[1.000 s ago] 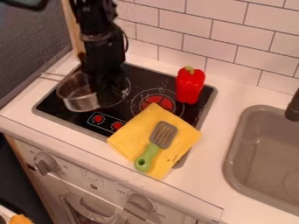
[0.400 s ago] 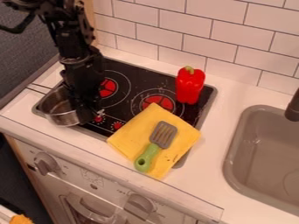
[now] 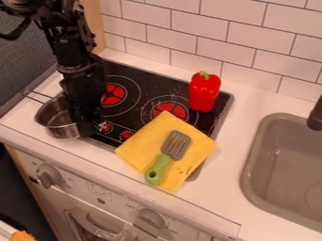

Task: Move the silver pot to the bottom left of the table

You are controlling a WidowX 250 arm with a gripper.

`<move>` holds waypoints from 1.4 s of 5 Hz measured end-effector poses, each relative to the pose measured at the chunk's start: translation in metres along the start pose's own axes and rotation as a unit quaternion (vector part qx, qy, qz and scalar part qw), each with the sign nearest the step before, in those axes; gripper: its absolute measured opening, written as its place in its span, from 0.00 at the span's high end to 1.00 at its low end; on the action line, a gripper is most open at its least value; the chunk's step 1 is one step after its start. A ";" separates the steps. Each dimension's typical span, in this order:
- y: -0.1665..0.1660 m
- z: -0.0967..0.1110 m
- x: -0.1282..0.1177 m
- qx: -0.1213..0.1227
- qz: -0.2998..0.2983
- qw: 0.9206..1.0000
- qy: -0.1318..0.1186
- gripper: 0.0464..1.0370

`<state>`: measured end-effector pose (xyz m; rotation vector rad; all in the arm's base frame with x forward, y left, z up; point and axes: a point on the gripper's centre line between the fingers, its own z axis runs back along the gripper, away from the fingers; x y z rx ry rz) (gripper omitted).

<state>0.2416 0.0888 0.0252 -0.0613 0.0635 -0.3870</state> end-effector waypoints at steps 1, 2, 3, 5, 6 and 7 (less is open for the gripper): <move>0.001 -0.003 -0.008 -0.010 0.013 1.000 0.001 0.97; 0.001 -0.005 -0.011 -0.007 0.014 1.000 0.008 0.94; 0.000 -0.005 -0.015 -0.007 0.032 0.999 0.023 0.74; -0.012 0.004 -0.015 -0.005 0.122 0.990 0.070 0.18; -0.021 0.015 -0.007 0.008 0.162 0.984 0.073 0.03; -0.026 0.020 -0.003 0.015 0.182 0.981 0.066 0.03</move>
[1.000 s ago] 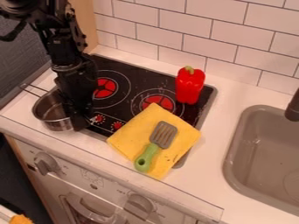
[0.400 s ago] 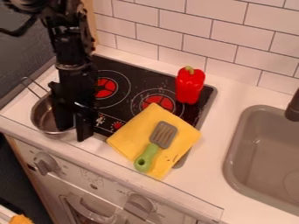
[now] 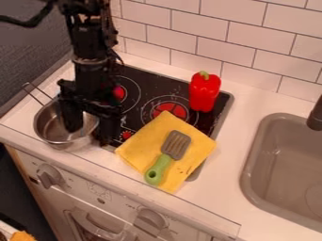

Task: Move the silver pot to the bottom left of the table

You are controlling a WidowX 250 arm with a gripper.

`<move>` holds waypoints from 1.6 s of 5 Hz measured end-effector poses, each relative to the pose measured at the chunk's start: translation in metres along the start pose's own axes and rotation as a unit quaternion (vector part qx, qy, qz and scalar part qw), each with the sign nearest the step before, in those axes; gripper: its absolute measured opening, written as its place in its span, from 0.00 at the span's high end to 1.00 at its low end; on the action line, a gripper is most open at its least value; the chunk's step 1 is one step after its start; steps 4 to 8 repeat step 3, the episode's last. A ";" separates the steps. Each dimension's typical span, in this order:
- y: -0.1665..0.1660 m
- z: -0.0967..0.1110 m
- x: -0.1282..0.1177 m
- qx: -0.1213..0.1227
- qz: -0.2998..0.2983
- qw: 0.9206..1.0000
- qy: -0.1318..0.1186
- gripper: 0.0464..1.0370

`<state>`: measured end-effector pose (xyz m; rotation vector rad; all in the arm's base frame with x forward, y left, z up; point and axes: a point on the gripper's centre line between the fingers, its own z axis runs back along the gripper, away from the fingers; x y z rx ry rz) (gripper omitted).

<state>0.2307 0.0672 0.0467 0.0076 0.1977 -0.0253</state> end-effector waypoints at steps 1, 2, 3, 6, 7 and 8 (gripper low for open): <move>-0.001 0.004 0.005 0.018 -0.011 1.000 -0.016 0.04; -0.003 0.011 0.007 0.035 -0.013 0.998 -0.041 0.04; -0.003 0.013 0.008 0.037 -0.009 0.998 -0.056 0.04; -0.003 0.013 0.008 0.037 -0.009 0.998 -0.056 0.04; -0.003 0.013 0.008 0.037 -0.009 0.998 -0.056 0.04; -0.003 0.013 0.008 0.037 -0.009 0.998 -0.056 0.04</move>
